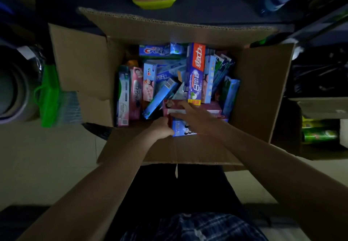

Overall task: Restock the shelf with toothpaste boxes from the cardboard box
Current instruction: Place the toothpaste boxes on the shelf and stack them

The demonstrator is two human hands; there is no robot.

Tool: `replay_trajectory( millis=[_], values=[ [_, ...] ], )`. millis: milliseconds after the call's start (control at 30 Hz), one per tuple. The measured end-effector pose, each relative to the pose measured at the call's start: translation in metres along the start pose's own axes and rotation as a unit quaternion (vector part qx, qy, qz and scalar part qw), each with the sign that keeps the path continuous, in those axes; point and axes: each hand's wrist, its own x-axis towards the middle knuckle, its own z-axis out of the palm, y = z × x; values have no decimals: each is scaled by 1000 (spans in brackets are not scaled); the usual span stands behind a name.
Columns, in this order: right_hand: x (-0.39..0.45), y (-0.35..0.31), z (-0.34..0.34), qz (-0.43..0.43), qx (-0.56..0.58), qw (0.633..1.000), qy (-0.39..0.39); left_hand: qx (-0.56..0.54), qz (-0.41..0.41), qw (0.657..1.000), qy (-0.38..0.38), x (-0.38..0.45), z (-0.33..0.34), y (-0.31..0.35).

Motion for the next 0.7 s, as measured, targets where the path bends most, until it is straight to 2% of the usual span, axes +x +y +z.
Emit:
replay_trajectory(
  millis=[100, 200, 333, 533, 600, 700],
  values=[
    [-1, -15, 7, 14, -82, 997, -10, -22, 15, 1000, 9, 1, -2, -1],
    [2, -21, 12, 12, -70, 997, -7, -31, 35, 999, -1, -4, -4, -2],
    [14, -20, 18, -16, -119, 991, -59, -25, 60, 998, -11, -10, -3, -5],
    [13, -18, -13, 36, -59, 990, -121, -44, 77, 996, -2, -15, 0, -6],
    [6, -14, -29, 37, -60, 991, -116, -14, 73, 997, -4, -14, 3, -7],
    [-7, -1, -60, 61, -27, 994, -90, 107, 71, 992, 14, -7, 16, -2]
  ],
)
